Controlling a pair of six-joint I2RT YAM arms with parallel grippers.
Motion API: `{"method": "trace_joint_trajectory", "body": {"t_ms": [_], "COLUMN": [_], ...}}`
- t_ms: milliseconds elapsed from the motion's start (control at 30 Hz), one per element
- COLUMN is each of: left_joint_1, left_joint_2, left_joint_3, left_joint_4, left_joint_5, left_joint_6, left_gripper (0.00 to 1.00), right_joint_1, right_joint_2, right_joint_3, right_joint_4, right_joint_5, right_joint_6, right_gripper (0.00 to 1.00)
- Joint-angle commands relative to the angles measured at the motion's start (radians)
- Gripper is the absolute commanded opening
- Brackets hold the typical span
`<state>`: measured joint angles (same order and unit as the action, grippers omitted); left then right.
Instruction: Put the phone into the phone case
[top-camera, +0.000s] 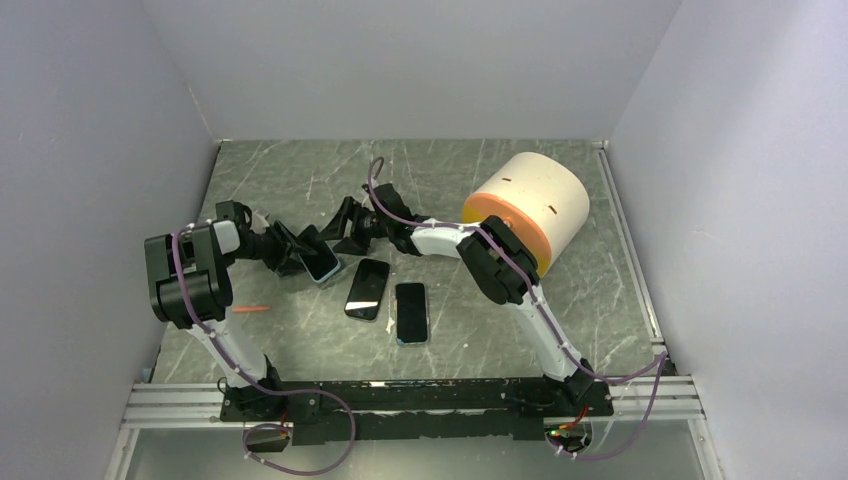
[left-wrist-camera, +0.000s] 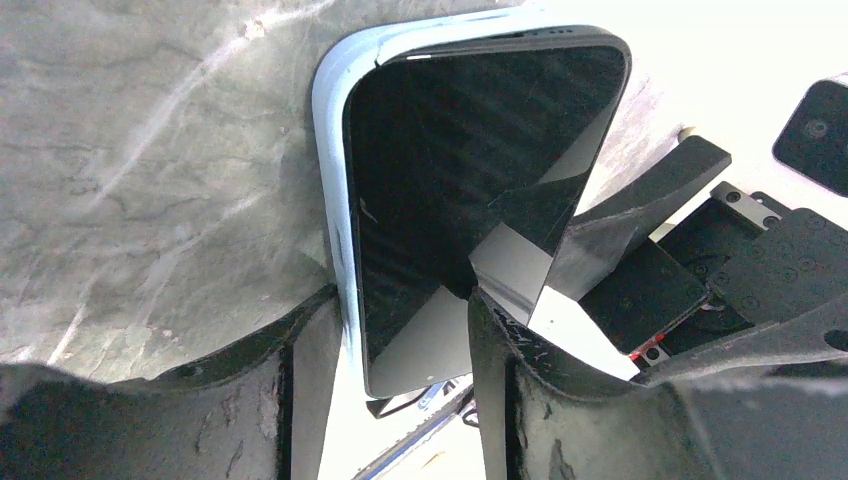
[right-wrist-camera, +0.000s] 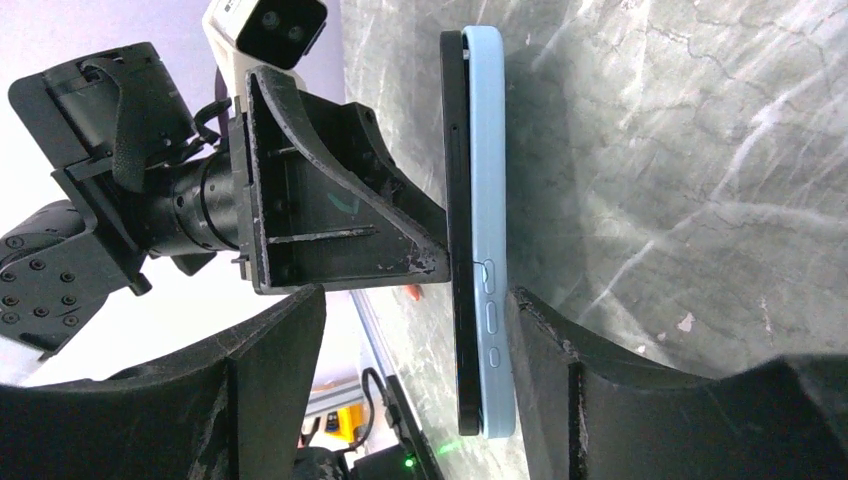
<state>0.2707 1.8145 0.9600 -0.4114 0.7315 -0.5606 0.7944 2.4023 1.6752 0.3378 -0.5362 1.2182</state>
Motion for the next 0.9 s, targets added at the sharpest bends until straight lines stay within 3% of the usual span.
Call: {"method": "trace_joint_trajectory", "body": {"t_ms": [0,200,467,700,867], "left_joint_1": [-0.028,-0.028,-0.028,-0.028,-0.028], "left_joint_2": [-0.029,-0.031,-0.045,-0.056,-0.053], "left_joint_3": [-0.021,-0.019,-0.032,-0.058,-0.056], "left_joint_4": [-0.011,-0.015,-0.025,-0.007,-0.017], "left_joint_5": [0.057,0.069,0.056,0.059,0.051], "left_joint_6": [-0.006,-0.003,0.006,-0.005,0.005], "left_gripper": [0.53,0.55,0.57,0.48,0.47], "right_joint_1": [0.063,0.064,0.071,0.083,0.081], "right_joint_2": [-0.013,0.005,0.023,0.032,0.000], "right_joint_3": [0.050,0.060,0.093,0.138,0.070], "right_joint_4": [0.037,0.071,0.034,-0.076,-0.037], "right_joint_5": [-0.076,-0.099,-0.118,-0.112,-0.087], "right_joint_6": [0.008,0.041,0.041,-0.002,-0.002], "right_gripper": [0.67,0.59,0.58,0.58,0.44]}}
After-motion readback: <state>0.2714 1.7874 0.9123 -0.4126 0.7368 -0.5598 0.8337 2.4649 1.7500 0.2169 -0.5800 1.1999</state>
